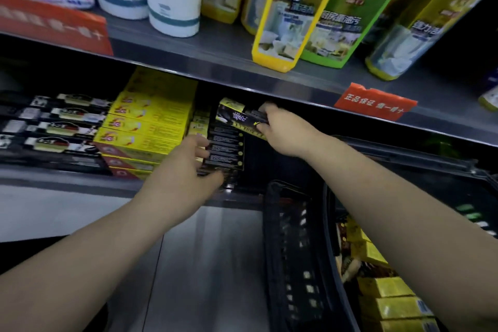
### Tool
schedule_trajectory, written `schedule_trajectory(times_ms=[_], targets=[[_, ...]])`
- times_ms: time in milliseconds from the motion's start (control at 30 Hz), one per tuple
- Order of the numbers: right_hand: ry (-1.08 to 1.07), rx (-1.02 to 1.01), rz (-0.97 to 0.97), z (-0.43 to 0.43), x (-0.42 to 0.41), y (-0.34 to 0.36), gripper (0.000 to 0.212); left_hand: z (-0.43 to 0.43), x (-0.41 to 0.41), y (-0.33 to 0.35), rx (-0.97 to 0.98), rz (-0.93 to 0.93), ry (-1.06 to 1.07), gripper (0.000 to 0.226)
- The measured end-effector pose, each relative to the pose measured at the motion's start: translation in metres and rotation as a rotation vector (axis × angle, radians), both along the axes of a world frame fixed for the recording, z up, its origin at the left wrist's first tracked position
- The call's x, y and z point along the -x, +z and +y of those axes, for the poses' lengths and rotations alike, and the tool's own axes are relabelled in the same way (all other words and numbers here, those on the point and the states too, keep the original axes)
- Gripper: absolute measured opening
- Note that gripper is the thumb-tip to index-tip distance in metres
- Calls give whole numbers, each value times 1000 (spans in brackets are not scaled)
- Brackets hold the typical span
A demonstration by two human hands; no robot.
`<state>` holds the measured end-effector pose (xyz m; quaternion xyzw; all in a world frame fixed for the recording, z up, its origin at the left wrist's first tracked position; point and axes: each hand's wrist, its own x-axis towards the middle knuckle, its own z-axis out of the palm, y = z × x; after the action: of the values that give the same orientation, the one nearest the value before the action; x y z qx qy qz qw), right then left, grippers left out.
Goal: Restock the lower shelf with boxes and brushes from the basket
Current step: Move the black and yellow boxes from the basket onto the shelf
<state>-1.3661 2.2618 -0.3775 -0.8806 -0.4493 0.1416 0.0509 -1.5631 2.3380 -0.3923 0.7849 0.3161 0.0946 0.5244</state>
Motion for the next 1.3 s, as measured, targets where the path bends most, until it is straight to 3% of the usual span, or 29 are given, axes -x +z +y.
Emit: schedule_trajectory(times_ms=[100,233,533,800,1167,1300], targets=[[17,95,-98,33,-14,-25,42,7,9,-4,-167,64,-38,37],[17,161,-103,67,-27,-57,51,14,14,-6,-208,90,-47,29],[20,179,157,91,-40,-102,40,15,16,-11,-300,153,-96,30],[29,207,299,77,-44,-93,53,11,12,-13,-298,175,-136,29],[48,270,152,69,-26,-68,65,2,4,-5,-309,105,-151,28],[65,149,227,31,-15,-15,43,-15,-7,6,-325,35,-180,26]])
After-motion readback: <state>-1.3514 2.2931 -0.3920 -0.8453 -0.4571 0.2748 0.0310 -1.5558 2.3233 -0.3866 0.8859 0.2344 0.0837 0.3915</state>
